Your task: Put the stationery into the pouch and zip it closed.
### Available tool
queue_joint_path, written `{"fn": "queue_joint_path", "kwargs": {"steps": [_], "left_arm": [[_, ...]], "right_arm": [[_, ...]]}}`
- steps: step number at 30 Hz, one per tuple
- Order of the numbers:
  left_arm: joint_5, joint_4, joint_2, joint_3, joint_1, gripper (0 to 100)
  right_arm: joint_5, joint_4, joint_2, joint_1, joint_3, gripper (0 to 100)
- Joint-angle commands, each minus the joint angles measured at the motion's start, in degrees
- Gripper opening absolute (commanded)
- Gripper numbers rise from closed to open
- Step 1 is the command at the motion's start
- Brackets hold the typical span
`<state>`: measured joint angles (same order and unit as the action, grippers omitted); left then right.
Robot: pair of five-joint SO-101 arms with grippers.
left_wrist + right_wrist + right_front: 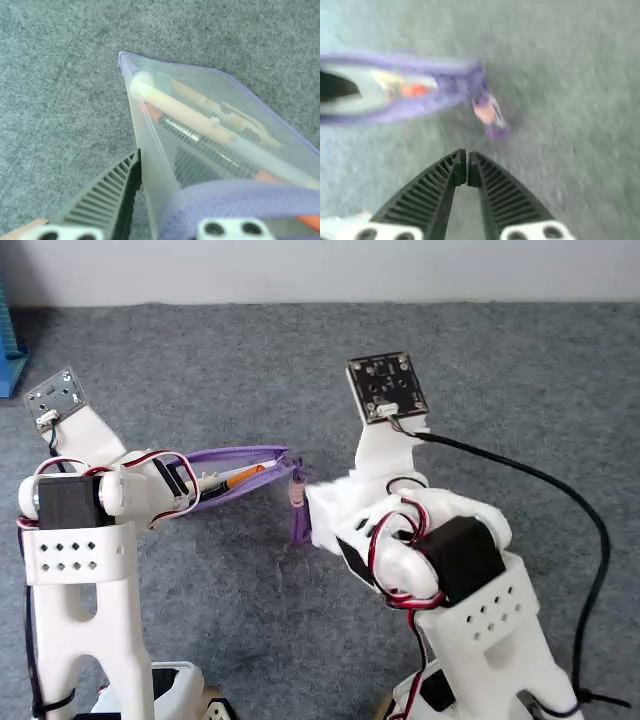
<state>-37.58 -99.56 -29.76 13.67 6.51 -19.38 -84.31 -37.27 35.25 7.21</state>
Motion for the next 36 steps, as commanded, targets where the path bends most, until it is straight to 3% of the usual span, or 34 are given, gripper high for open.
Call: {"fn": "queue_joint_path", "kwargs": {"steps": [1, 7, 13, 23, 27, 32, 36], "left_arm": [[-0.62, -0.79, 0.97, -1.27, 0.18, 11], [-0.62, -0.79, 0.97, -1.1, 0.18, 11], [-0.62, -0.79, 0.97, -1.1, 0.18, 11], [-0.62, -0.79, 0.97, -1.1, 0.18, 11], [-0.62, -0.79, 0.97, -1.1, 0.18, 11], [-0.62, -0.79, 0.97, -1.1, 0.18, 11], [-0.62, -0.79, 0.97, -1.1, 0.18, 11]], "right_arm": [[0.53, 11.12, -1.98, 3.12, 1.85, 0.9], [0.62, 25.89, -1.89, 8.92, 12.48, 0.9], [6.24, 33.01, -1.36, 7.25, 21.54, 0.8], [12.31, 5.14, -12.26, 4.97, 13.89, 1.3], [12.31, 2.86, -12.79, -0.66, 18.29, 4.3], [12.84, 14.2, -13.05, -2.33, 30.07, 20.1], [12.92, 28.09, -12.44, -0.84, 35.52, 22.9]]}}
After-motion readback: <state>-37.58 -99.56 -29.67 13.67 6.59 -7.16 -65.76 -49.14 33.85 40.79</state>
